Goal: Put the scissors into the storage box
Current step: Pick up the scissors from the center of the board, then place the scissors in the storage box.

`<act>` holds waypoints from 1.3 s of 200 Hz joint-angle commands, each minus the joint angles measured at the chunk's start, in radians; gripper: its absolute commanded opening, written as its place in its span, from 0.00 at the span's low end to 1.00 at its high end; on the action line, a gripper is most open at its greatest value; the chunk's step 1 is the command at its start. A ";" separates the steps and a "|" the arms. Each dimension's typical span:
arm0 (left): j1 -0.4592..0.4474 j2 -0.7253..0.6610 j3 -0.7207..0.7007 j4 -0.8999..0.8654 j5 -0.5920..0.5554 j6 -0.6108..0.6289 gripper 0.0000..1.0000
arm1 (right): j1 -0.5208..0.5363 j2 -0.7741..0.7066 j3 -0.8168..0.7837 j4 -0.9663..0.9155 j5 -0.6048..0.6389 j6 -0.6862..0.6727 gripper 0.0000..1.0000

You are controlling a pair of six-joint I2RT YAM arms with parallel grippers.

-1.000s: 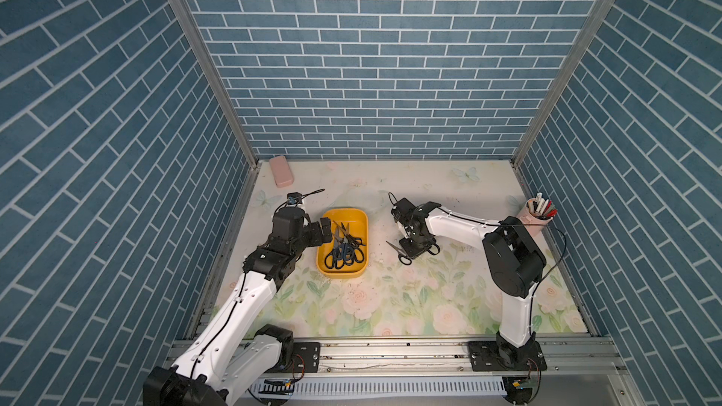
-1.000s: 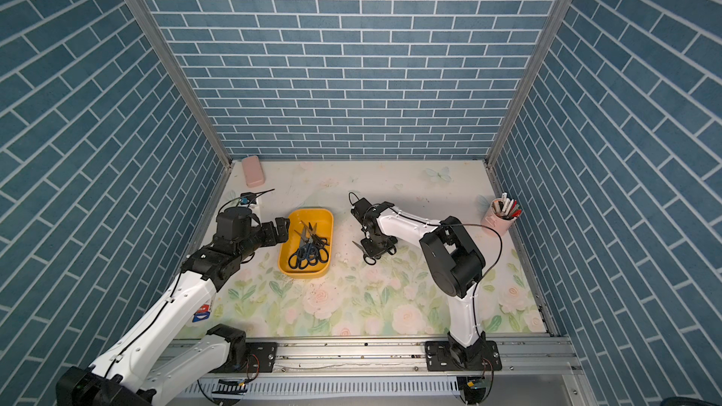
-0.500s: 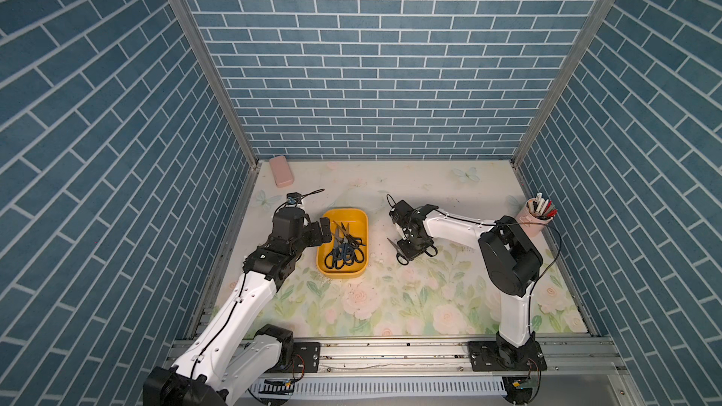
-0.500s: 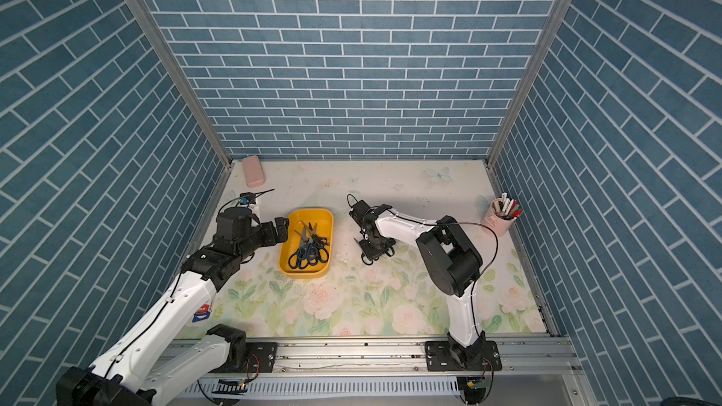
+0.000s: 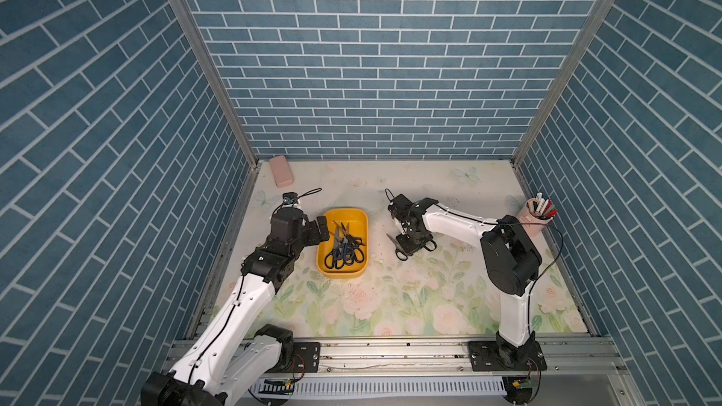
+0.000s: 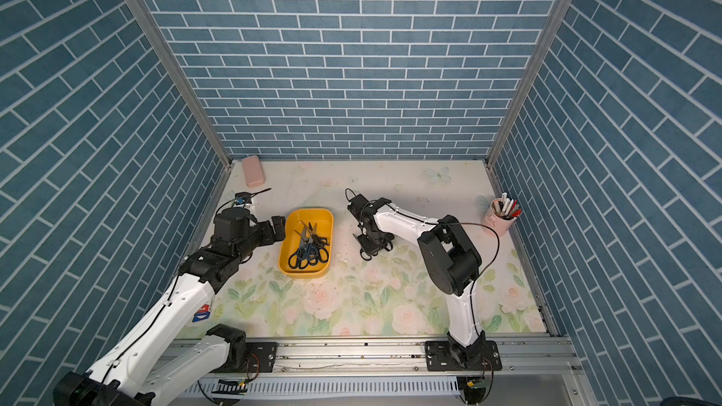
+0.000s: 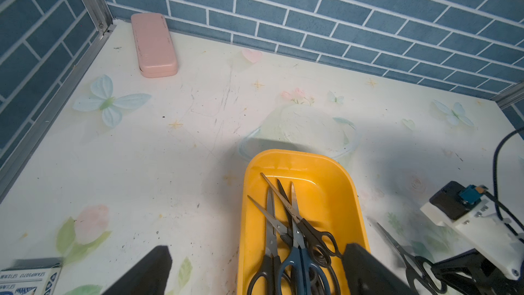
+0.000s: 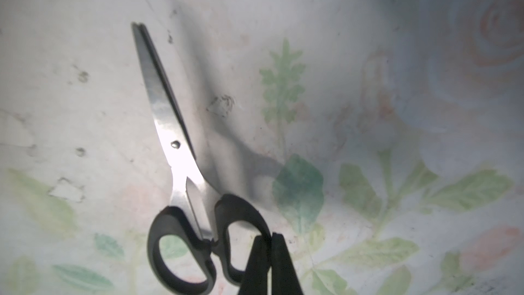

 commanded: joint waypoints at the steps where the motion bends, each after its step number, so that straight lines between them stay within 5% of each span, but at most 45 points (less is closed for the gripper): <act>1: 0.007 -0.008 -0.004 0.021 -0.026 -0.015 1.00 | 0.006 -0.031 0.043 -0.070 0.005 0.037 0.00; 116: 0.051 -0.040 -0.011 0.016 -0.040 -0.032 1.00 | 0.147 0.119 0.574 -0.261 0.024 0.155 0.00; 163: 0.098 -0.075 -0.037 -0.014 -0.051 -0.060 1.00 | 0.249 0.185 0.559 -0.083 -0.001 0.414 0.00; 218: 0.105 -0.069 -0.048 -0.017 -0.050 -0.056 1.00 | 0.279 0.247 0.528 -0.048 -0.009 0.458 0.00; 238: 0.105 -0.065 -0.052 -0.005 -0.058 -0.066 1.00 | 0.289 0.262 0.577 -0.076 0.007 0.443 0.34; 260: 0.111 -0.063 -0.061 0.033 -0.063 -0.067 1.00 | 0.288 0.257 0.663 -0.138 0.070 0.405 0.54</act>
